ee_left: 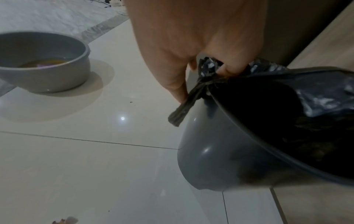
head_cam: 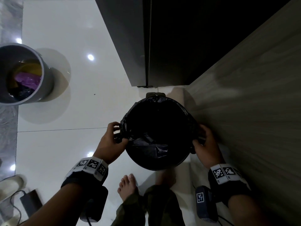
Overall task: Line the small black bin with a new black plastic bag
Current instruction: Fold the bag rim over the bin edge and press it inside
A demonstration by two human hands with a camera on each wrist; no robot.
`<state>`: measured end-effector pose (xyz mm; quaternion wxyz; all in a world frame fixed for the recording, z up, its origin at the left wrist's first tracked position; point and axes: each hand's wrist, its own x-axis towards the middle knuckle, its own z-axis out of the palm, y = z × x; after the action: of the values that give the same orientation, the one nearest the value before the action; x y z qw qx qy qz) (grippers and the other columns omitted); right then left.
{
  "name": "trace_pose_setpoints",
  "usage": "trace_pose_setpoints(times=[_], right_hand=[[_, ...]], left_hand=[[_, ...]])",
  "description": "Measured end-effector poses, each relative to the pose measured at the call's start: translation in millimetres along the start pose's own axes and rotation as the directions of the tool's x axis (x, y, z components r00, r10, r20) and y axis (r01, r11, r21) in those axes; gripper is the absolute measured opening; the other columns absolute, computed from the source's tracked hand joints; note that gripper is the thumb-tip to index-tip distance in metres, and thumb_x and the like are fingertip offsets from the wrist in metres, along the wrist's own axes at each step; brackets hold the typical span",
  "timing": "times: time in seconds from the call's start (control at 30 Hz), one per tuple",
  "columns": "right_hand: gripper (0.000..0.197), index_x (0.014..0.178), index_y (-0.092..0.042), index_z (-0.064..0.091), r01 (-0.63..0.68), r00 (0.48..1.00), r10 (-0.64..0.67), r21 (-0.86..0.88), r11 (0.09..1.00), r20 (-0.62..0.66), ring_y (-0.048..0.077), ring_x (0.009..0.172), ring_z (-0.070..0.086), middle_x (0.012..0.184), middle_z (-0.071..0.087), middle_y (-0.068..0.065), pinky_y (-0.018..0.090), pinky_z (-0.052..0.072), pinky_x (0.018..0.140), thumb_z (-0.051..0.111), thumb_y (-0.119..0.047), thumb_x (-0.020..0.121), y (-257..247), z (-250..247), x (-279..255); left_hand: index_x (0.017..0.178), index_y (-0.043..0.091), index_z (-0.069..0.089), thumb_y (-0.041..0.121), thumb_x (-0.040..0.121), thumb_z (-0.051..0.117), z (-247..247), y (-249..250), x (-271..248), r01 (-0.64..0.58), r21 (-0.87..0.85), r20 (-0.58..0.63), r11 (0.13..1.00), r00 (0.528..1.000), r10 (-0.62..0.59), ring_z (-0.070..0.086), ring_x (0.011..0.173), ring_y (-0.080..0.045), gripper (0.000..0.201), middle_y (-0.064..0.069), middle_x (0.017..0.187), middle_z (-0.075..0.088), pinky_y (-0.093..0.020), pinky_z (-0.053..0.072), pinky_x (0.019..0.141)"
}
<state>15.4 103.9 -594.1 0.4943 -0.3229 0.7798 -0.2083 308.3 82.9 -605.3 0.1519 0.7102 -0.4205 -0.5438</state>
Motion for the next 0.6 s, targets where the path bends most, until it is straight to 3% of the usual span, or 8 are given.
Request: trace_pose_setpoints(times=[0.07, 0.1, 0.17, 0.23, 0.33, 0.47, 0.6], right_hand=[[0.056, 0.134, -0.019, 0.040, -0.017, 0.999, 0.016, -0.009, 1.000, -0.029, 0.015, 0.106, 0.052, 0.119, 0.048, -0.001, 0.014, 0.043, 0.074, 0.058, -0.002, 0.084, 7, 3, -5], [0.055, 0.133, -0.017, 0.041, -0.013, 0.999, 0.010, -0.052, 0.999, -0.050, 0.014, 0.102, 0.050, 0.122, 0.044, 0.001, 0.013, 0.042, 0.074, 0.058, -0.001, 0.083, 10, 5, -8], [0.050, 0.129, -0.017, 0.044, 0.018, 0.992, -0.037, -0.156, 0.988, -0.122, 0.014, 0.095, 0.047, 0.126, 0.039, 0.007, 0.022, 0.041, 0.079, 0.058, -0.003, 0.083, 15, 8, -16], [0.043, 0.127, -0.017, 0.046, 0.058, 0.981, -0.092, -0.191, 0.980, -0.173, 0.015, 0.088, 0.050, 0.118, 0.047, 0.008, 0.025, 0.040, 0.075, 0.056, -0.007, 0.086, 19, 11, -23], [0.042, 0.133, -0.020, 0.038, 0.024, 0.988, -0.042, -0.118, 0.993, -0.149, 0.019, 0.080, 0.057, 0.098, 0.057, 0.004, 0.026, 0.040, 0.066, 0.047, -0.011, 0.093, 24, 18, -33], [0.047, 0.133, -0.033, 0.031, 0.012, 0.996, -0.018, -0.072, 0.997, -0.086, 0.020, 0.085, 0.062, 0.104, 0.059, 0.004, 0.035, 0.050, 0.073, 0.053, -0.033, 0.092, 28, 26, -46], [0.039, 0.117, -0.038, 0.047, 0.081, 0.996, -0.085, -0.138, 0.987, -0.027, 0.020, 0.092, 0.064, 0.113, 0.057, 0.002, 0.037, 0.054, 0.079, 0.066, -0.032, 0.084, 38, 27, -51]], left_hand=[[0.128, 0.016, 0.036, 0.005, 0.086, 0.055, 6, -6, -7, -0.117, 0.071, -0.050, 0.991, 0.991, 0.120, 0.060, 0.099, -0.012, 0.048, -0.001, 0.123, 0.042, -0.019, 0.052, 0.076], [0.130, 0.015, 0.035, 0.005, 0.088, 0.053, 8, -9, -10, -0.187, 0.159, -0.072, 0.969, 0.977, 0.200, 0.059, 0.097, -0.017, 0.048, -0.001, 0.122, 0.036, -0.021, 0.051, 0.077], [0.134, 0.016, 0.036, 0.006, 0.090, 0.049, 12, -12, -15, -0.262, 0.272, -0.056, 0.926, 0.956, 0.287, 0.055, 0.089, -0.021, 0.046, -0.003, 0.117, 0.035, -0.029, 0.049, 0.079], [0.135, 0.019, 0.039, 0.008, 0.094, 0.044, 14, -14, -17, -0.258, 0.294, -0.004, 0.920, 0.962, 0.272, 0.051, 0.084, -0.019, 0.043, -0.004, 0.111, 0.042, -0.032, 0.045, 0.079], [0.130, 0.015, 0.051, 0.006, 0.094, 0.043, 13, -19, -19, -0.283, 0.332, 0.022, 0.900, 0.956, 0.292, 0.051, 0.087, -0.020, 0.038, -0.005, 0.103, 0.054, -0.037, 0.045, 0.083], [0.126, 0.018, 0.056, 0.006, 0.093, 0.041, 8, -21, -20, -0.257, 0.304, 0.032, 0.918, 0.965, 0.259, 0.062, 0.093, -0.028, 0.038, -0.009, 0.107, 0.067, -0.033, 0.045, 0.081], [0.133, 0.034, 0.049, 0.021, 0.094, 0.043, 1, -13, -26, -0.226, 0.364, 0.113, 0.903, 0.974, 0.198, 0.058, 0.087, -0.021, 0.042, -0.002, 0.102, 0.066, -0.032, 0.045, 0.079]])
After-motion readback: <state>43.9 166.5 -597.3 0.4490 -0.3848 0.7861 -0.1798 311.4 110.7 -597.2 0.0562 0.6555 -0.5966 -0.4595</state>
